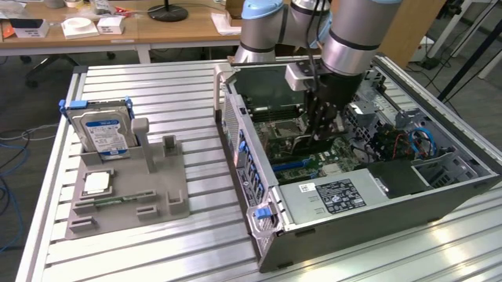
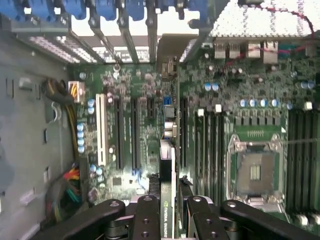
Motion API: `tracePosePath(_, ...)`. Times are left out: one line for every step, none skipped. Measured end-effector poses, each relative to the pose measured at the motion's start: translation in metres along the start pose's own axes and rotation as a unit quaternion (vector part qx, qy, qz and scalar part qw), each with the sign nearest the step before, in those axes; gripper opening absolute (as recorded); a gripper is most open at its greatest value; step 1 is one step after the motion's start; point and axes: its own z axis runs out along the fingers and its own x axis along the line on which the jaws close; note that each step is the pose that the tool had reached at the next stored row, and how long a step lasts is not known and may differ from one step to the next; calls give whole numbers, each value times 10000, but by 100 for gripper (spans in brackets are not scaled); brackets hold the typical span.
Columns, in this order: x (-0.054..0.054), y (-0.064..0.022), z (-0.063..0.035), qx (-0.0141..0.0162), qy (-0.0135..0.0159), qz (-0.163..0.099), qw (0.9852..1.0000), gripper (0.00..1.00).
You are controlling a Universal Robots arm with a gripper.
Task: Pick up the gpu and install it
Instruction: 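Insert the gpu into the slot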
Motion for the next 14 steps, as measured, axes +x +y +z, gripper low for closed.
tracePosePath(2,32,15,1,0,-1,10000,26)
tracePosePath(3,59,30,1,0,0,10000,26)
tracePosePath(4,75,49,2,2,0,10000,26)
tracePosePath(5,76,63,2,4,0,10000,26)
tracePosePath(5,76,72,2,5,0,10000,26)
tracePosePath(5,76,83,2,5,0,10000,26)
tracePosePath(6,80,98,3,8,0,10000,26)
tracePosePath(6,87,110,3,12,0,10000,26)
tracePosePath(7,92,120,3,14,0,10000,26)
tracePosePath(7,98,127,3,15,0,10000,26)
tracePosePath(7,100,131,4,19,0,10000,26)
tracePosePath(7,102,137,4,22,-1,10000,26)
tracePosePath(7,108,148,5,25,0,10000,26)
tracePosePath(7,117,163,9,29,-1,10000,26)
